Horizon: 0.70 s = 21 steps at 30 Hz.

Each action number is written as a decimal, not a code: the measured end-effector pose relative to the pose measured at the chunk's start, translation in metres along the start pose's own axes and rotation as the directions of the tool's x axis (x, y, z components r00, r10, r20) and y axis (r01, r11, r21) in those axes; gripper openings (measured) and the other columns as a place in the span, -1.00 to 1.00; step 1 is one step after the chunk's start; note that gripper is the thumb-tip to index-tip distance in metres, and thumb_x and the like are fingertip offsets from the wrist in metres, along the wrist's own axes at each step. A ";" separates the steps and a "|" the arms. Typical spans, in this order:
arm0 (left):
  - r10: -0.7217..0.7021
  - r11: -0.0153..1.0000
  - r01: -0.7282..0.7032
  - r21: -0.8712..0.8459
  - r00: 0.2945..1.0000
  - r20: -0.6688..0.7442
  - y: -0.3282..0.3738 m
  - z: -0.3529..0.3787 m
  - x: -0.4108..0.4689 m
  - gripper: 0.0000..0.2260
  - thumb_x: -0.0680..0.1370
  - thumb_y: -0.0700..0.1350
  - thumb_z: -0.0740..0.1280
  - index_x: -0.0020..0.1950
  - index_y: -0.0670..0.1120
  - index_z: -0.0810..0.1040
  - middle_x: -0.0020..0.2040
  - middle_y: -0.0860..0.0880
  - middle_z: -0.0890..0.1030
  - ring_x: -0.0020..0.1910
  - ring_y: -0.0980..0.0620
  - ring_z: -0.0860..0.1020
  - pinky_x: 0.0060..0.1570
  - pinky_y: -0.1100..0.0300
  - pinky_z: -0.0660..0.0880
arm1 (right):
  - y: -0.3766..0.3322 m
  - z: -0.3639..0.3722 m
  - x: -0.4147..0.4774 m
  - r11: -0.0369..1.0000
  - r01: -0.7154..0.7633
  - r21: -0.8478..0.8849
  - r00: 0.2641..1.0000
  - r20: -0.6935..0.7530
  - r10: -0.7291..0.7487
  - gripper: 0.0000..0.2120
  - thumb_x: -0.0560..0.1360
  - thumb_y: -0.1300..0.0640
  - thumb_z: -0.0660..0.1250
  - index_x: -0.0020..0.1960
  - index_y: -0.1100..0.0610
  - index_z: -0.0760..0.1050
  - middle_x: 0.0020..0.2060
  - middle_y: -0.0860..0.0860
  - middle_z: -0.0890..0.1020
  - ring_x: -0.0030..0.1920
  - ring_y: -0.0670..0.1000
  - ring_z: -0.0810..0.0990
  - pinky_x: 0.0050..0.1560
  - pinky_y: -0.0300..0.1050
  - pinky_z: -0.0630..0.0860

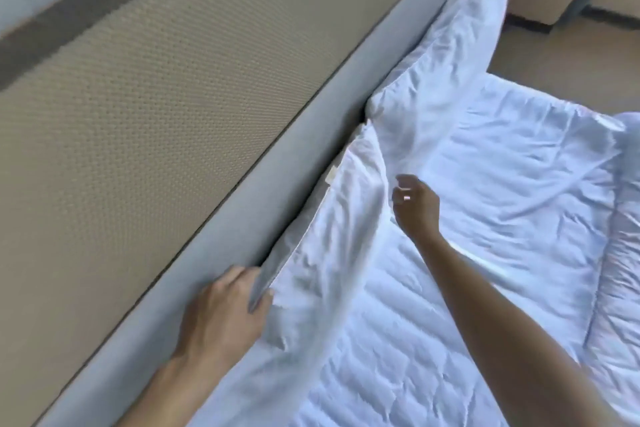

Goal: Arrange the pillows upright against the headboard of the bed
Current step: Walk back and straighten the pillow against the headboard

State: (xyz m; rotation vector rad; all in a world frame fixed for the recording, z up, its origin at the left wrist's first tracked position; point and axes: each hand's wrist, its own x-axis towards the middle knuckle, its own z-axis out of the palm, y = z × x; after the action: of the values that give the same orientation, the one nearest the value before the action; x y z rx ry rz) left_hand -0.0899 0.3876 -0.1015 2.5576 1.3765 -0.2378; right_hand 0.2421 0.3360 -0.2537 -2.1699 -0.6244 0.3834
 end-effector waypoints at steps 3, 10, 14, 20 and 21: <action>0.151 0.986 -0.154 -0.068 0.987 -0.051 0.084 -0.002 0.116 -0.68 0.56 0.22 0.26 0.19 0.07 0.52 0.06 0.04 0.57 0.06 -0.12 0.58 -0.11 0.06 0.46 | 0.086 0.020 -0.024 0.967 -0.253 -0.041 0.964 0.071 0.255 -0.80 0.51 0.18 0.31 0.08 0.11 0.65 0.03 0.05 0.71 0.03 0.14 0.67 -0.04 -0.17 0.43; 0.307 0.951 -0.302 0.061 0.919 -0.246 0.161 0.013 0.252 -0.82 0.54 0.04 0.39 -0.09 -0.07 0.66 -0.11 -0.13 0.70 -0.03 -0.27 0.60 -0.12 0.03 0.43 | 0.182 0.107 -0.007 0.803 -0.558 0.209 0.830 0.124 0.544 -0.75 0.48 0.12 0.25 -0.37 0.12 0.42 -0.45 -0.02 0.39 -0.34 0.03 0.38 -0.30 -0.07 0.28; 0.342 0.937 -0.344 0.060 0.871 -0.352 0.143 0.010 0.266 -0.86 0.51 0.06 0.35 -0.21 0.05 0.59 -0.38 0.03 0.63 -0.26 -0.21 0.63 -0.12 -0.07 0.59 | 0.201 0.146 0.030 0.626 -0.642 0.443 0.740 0.143 0.658 -0.70 0.41 -0.01 0.28 -0.36 0.19 0.51 -0.47 0.06 0.53 -0.39 0.00 0.47 -0.29 -0.01 0.52; 0.372 0.918 -0.395 0.042 0.817 -0.440 0.118 0.002 0.278 -0.81 0.41 0.23 0.19 -0.07 0.24 0.52 -0.26 0.17 0.64 -0.31 -0.16 0.64 -0.21 -0.16 0.63 | 0.190 0.157 0.063 0.695 -0.610 0.380 0.769 0.070 0.636 -0.69 0.44 0.08 0.35 -0.43 0.09 0.36 -0.52 -0.03 0.31 -0.44 0.00 0.30 -0.37 -0.09 0.25; 0.387 0.913 -0.402 0.069 0.802 -0.455 0.120 0.003 0.278 -0.81 0.42 0.20 0.19 -0.06 0.22 0.51 -0.32 0.05 0.63 -0.30 -0.19 0.63 -0.18 -0.16 0.63 | 0.190 0.159 0.063 0.689 -0.623 0.370 0.745 0.012 0.667 -0.70 0.47 0.08 0.35 -0.39 0.19 0.45 -0.52 0.01 0.40 -0.40 0.02 0.40 -0.34 -0.10 0.32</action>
State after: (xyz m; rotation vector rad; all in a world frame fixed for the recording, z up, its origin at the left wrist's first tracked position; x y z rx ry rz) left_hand 0.1619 0.5449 -0.1584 2.9110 0.9026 0.4933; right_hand 0.2772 0.3704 -0.5040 -1.9741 0.3111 0.6694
